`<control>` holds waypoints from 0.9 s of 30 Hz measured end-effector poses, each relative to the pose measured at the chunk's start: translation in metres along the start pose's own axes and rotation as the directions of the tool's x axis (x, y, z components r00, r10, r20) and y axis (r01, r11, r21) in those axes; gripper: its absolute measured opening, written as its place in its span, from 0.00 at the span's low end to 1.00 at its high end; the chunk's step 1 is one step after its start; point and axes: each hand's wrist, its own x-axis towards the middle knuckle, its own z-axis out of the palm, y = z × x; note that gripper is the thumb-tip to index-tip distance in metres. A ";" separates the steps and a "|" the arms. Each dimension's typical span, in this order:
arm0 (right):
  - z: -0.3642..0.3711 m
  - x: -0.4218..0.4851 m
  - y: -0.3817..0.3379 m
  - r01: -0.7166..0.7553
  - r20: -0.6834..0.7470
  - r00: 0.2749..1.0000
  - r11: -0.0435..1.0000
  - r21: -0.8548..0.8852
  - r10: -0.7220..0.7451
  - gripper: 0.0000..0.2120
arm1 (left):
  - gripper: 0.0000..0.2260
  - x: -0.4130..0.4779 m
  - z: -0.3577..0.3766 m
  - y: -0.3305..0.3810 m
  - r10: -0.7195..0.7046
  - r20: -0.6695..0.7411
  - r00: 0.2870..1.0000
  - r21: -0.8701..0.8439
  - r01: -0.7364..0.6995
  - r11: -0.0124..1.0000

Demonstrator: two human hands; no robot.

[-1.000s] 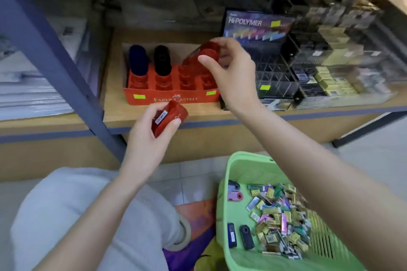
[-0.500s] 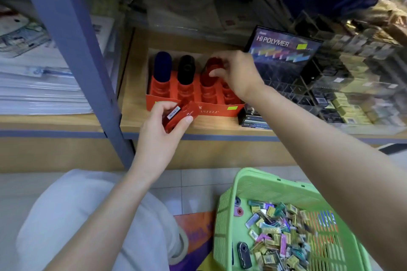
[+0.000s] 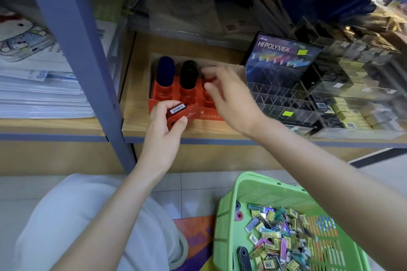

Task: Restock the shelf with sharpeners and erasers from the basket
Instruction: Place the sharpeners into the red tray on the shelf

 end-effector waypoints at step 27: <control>-0.008 0.012 0.029 -0.121 -0.138 0.981 0.985 0.121 0.137 0.12 | 0.15 0.034 0.013 0.001 0.324 0.331 0.886 0.760 -0.454 0.465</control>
